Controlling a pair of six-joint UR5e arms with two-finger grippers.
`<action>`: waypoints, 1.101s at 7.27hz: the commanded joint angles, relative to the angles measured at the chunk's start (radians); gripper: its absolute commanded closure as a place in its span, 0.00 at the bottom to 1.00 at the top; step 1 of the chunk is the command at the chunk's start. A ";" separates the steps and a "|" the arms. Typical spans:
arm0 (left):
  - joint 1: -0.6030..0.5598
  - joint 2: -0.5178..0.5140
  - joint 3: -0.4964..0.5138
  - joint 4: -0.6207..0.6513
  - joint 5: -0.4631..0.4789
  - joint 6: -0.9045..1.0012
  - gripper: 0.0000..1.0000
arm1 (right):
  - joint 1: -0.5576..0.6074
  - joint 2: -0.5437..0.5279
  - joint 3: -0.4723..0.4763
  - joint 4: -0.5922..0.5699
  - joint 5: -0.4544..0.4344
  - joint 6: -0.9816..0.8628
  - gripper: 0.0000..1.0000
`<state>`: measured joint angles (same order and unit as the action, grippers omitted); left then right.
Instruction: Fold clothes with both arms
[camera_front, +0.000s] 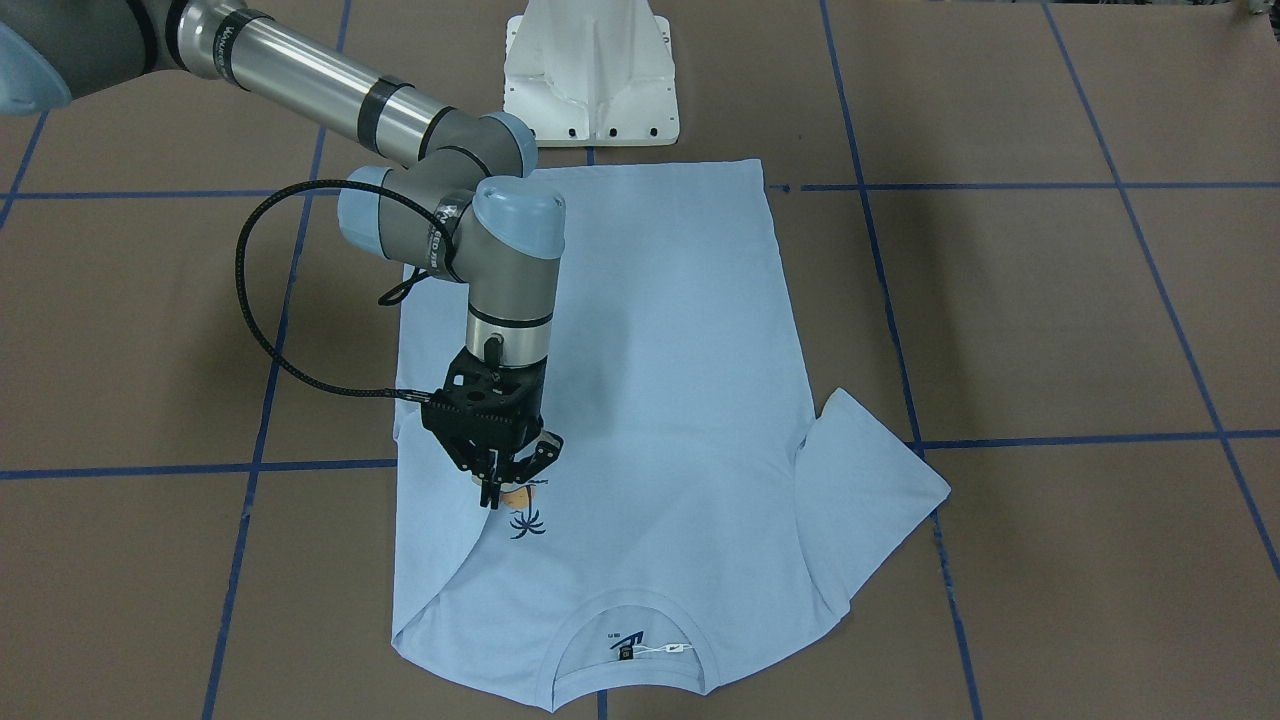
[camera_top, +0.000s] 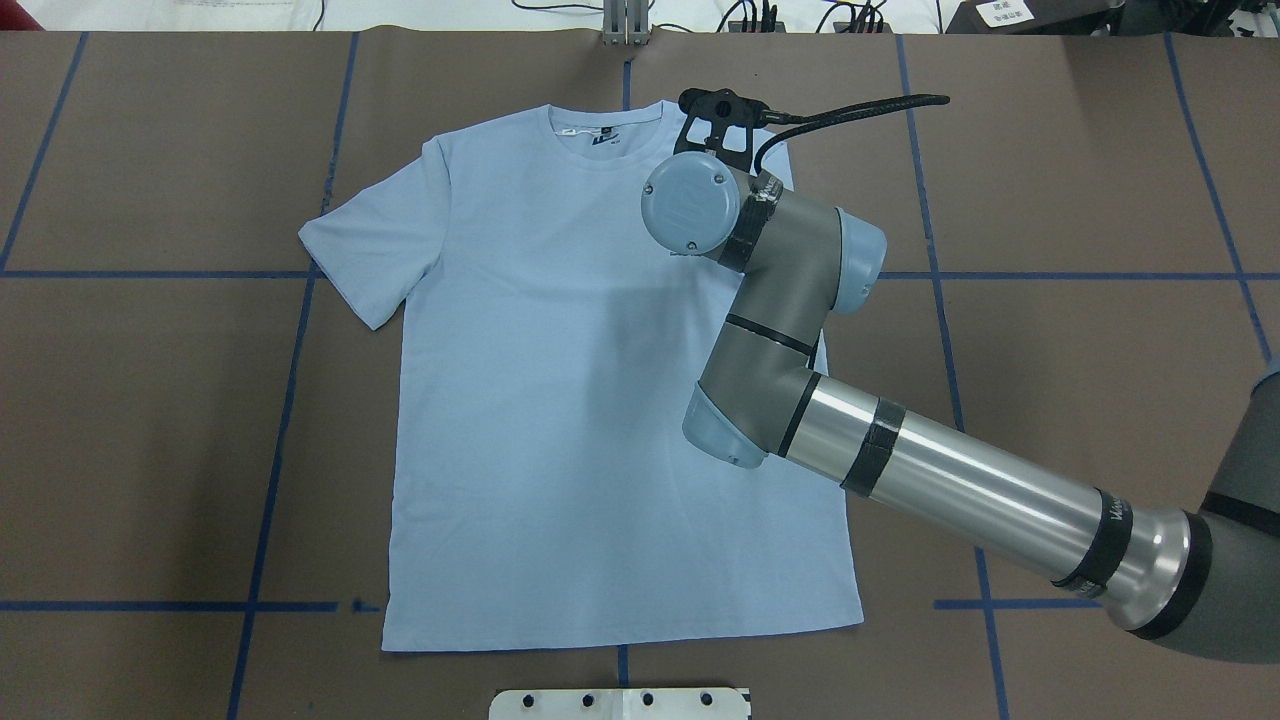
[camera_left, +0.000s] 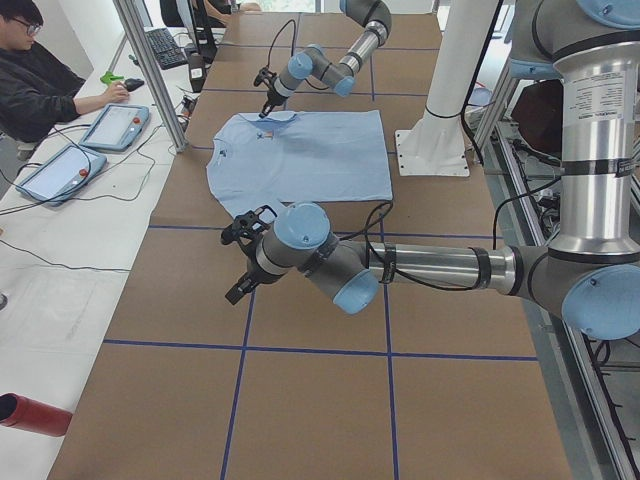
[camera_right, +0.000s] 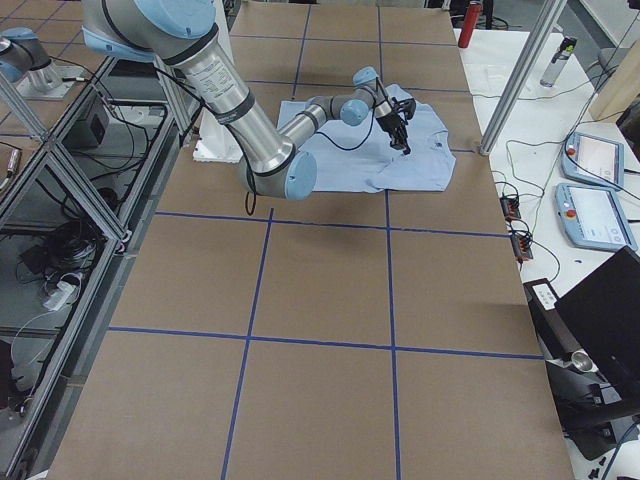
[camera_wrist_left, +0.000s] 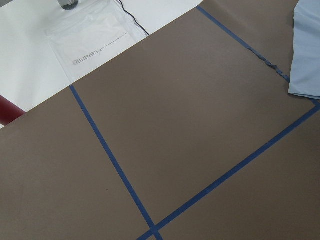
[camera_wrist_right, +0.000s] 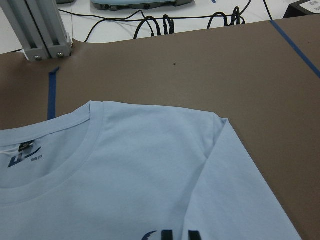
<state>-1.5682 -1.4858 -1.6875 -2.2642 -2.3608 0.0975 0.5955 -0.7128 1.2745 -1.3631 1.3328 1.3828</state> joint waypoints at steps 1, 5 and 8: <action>0.000 -0.002 0.002 0.000 0.000 0.001 0.00 | 0.006 0.041 0.015 -0.007 0.031 -0.075 0.00; 0.016 -0.019 0.000 -0.061 0.006 -0.069 0.00 | 0.298 -0.132 0.353 -0.249 0.486 -0.568 0.00; 0.111 -0.109 0.003 -0.060 0.011 -0.512 0.02 | 0.649 -0.353 0.471 -0.266 0.858 -0.986 0.00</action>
<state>-1.4983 -1.5520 -1.6852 -2.3248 -2.3514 -0.2230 1.0965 -0.9772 1.7150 -1.6204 2.0518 0.5780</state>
